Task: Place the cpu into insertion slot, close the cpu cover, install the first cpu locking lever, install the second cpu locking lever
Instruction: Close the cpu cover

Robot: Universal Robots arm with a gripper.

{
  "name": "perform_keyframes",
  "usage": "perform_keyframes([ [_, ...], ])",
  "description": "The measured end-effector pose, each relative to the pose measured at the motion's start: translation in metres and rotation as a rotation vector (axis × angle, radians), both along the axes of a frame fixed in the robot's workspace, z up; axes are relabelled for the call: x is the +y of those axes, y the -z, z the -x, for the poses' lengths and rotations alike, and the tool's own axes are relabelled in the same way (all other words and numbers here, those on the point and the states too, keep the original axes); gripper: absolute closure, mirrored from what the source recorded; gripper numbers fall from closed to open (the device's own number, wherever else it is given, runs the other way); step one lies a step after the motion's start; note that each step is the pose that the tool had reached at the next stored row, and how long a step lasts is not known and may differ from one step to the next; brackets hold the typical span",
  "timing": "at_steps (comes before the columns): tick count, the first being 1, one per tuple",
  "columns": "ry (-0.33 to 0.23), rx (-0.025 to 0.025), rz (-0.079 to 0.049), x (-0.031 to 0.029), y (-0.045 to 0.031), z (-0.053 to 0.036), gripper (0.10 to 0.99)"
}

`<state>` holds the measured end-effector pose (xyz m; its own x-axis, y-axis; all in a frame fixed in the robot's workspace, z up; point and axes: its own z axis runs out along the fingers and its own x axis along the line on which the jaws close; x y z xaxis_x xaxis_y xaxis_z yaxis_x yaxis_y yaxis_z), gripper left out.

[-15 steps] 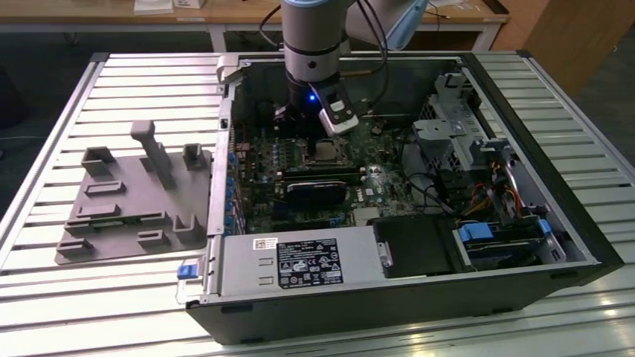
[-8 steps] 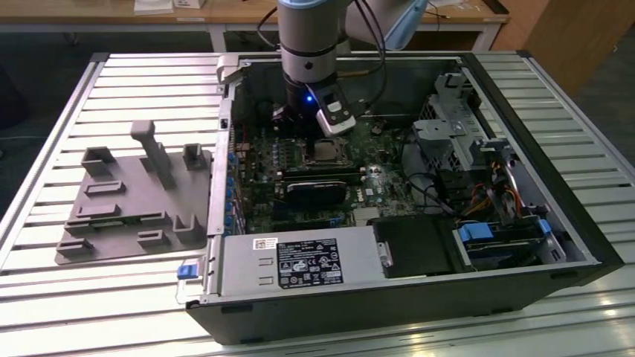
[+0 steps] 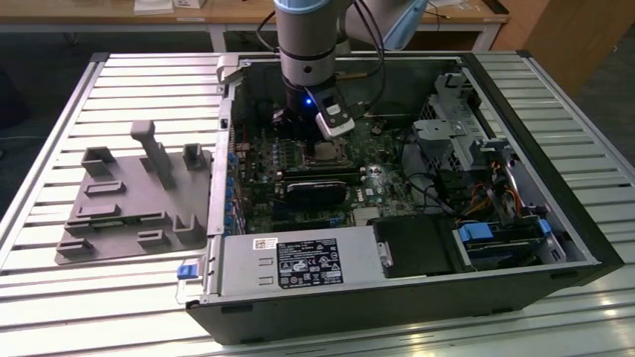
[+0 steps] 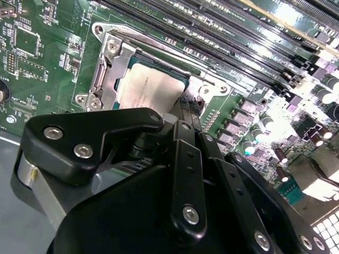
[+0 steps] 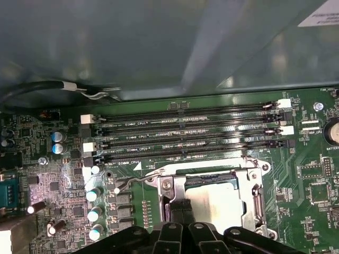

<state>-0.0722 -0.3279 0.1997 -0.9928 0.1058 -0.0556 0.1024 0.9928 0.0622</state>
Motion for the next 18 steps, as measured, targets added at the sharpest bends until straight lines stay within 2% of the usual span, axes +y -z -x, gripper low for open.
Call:
perform_keyframes([
  [10,0.0,0.0,0.0,0.0,-0.0002,-0.0036,0.98],
  [15,0.0,-0.0002,0.0,0.0,-0.0072,-0.0036,0.98],
  [18,0.0,-0.0001,0.0,0.0,-0.0074,-0.005,0.98],
])
